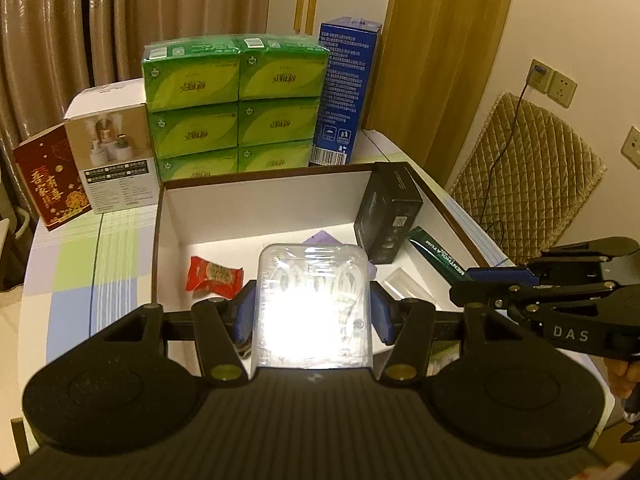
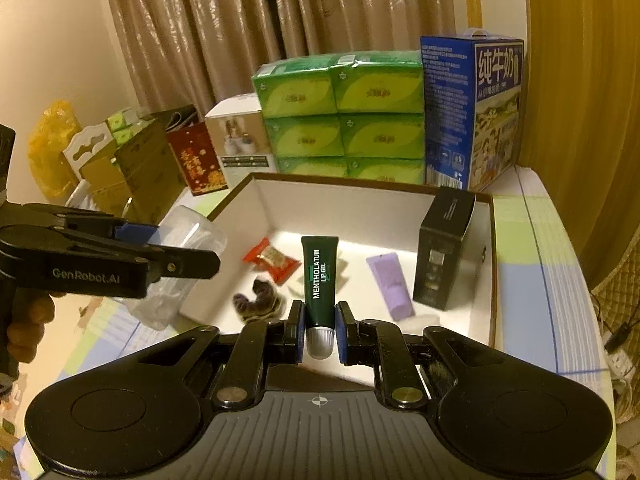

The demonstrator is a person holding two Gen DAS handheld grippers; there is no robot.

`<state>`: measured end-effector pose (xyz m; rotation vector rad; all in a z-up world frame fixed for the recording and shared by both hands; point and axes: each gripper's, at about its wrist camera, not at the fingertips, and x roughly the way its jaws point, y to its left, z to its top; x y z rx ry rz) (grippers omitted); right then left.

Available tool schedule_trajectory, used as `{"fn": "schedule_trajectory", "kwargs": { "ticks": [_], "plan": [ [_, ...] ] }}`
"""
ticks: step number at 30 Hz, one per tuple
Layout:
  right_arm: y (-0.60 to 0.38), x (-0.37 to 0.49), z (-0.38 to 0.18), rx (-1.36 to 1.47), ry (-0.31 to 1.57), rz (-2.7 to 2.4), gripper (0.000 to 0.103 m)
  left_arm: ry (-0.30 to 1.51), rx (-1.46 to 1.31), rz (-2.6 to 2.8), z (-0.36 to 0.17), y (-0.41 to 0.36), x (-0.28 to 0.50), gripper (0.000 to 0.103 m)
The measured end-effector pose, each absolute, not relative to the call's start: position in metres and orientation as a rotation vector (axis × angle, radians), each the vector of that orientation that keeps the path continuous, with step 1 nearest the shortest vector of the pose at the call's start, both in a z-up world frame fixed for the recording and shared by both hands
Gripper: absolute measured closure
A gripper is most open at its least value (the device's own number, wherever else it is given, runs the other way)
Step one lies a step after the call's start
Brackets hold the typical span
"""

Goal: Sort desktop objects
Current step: 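Lower the floss-pick box with the left tool while the right tool lowers the lip gel into the box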

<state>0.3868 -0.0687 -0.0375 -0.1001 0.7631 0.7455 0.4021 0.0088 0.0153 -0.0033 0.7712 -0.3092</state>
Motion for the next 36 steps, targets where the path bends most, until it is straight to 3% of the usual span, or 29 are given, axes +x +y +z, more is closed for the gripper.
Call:
{"fn": "schedule_trajectory", "kwargs": {
  "ticks": [36],
  "plan": [
    [-0.052,0.471,-0.107,-0.120,1.032,0.676,0.091,1.094,0.023,-0.309,-0.076,-0.021,0.507,0.051]
  ]
}}
